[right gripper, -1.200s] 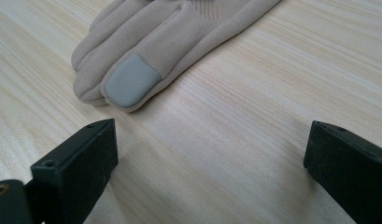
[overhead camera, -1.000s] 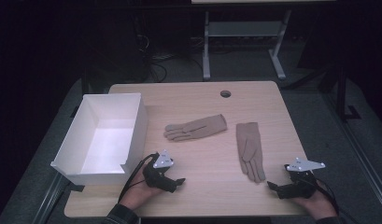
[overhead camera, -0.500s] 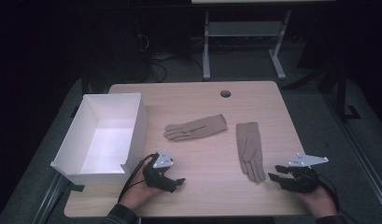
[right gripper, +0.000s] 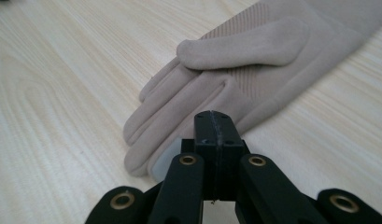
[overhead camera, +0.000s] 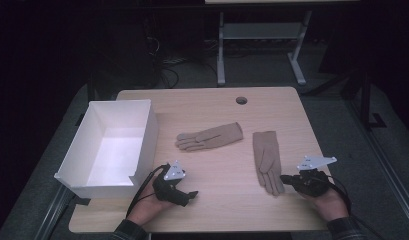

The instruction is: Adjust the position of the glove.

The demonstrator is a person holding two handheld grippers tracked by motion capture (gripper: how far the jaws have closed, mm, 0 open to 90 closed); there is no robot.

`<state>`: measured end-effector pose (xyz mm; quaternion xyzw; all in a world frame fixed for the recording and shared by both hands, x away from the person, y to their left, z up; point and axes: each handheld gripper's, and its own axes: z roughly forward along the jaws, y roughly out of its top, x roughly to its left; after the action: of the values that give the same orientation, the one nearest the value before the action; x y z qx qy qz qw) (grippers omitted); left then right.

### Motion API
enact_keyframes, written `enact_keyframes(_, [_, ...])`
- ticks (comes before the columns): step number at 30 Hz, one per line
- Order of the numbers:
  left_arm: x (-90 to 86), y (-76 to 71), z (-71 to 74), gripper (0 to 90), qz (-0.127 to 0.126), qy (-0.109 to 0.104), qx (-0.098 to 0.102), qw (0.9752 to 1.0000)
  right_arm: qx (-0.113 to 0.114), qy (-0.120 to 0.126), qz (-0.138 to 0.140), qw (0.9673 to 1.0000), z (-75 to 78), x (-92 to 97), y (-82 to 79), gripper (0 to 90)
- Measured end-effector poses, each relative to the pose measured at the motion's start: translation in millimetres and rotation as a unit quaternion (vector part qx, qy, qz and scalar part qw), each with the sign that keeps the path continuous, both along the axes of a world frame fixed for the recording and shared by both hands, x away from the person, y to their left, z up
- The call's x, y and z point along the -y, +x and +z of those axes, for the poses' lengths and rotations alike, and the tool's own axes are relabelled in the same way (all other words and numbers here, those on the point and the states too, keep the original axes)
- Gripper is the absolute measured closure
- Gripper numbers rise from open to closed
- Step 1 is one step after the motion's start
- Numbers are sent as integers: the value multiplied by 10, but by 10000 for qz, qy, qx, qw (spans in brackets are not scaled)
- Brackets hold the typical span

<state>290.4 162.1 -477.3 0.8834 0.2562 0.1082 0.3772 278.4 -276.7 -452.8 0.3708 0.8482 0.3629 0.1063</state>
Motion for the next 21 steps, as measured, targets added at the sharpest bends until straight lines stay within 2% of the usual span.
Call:
enact_keyframes(1, [0, 0, 0, 118, 0, -2, 0, 10000, 26, -51, 33, 10000, -5, -16, 25, 899])
enact_keyframes(6, [0, 0, 2, 118, 2, 6, -8, 10000, 69, -6, 72, 9999, -11, -32, 116, 898])
enact_keyframes(10, [0, -1, 2, 118, 3, 4, -12, 10000, 26, -39, 106, 9999, -23, -42, 143, 898])
enact_keyframes(13, [0, -1, 2, 118, 3, 5, -11, 10000, -83, -171, 130, 9997, -48, -70, 143, 898])
enact_keyframes(21, [1, -1, 2, 118, 2, 4, -8, 10000, -192, -174, 254, 9993, -81, -139, 142, 898])
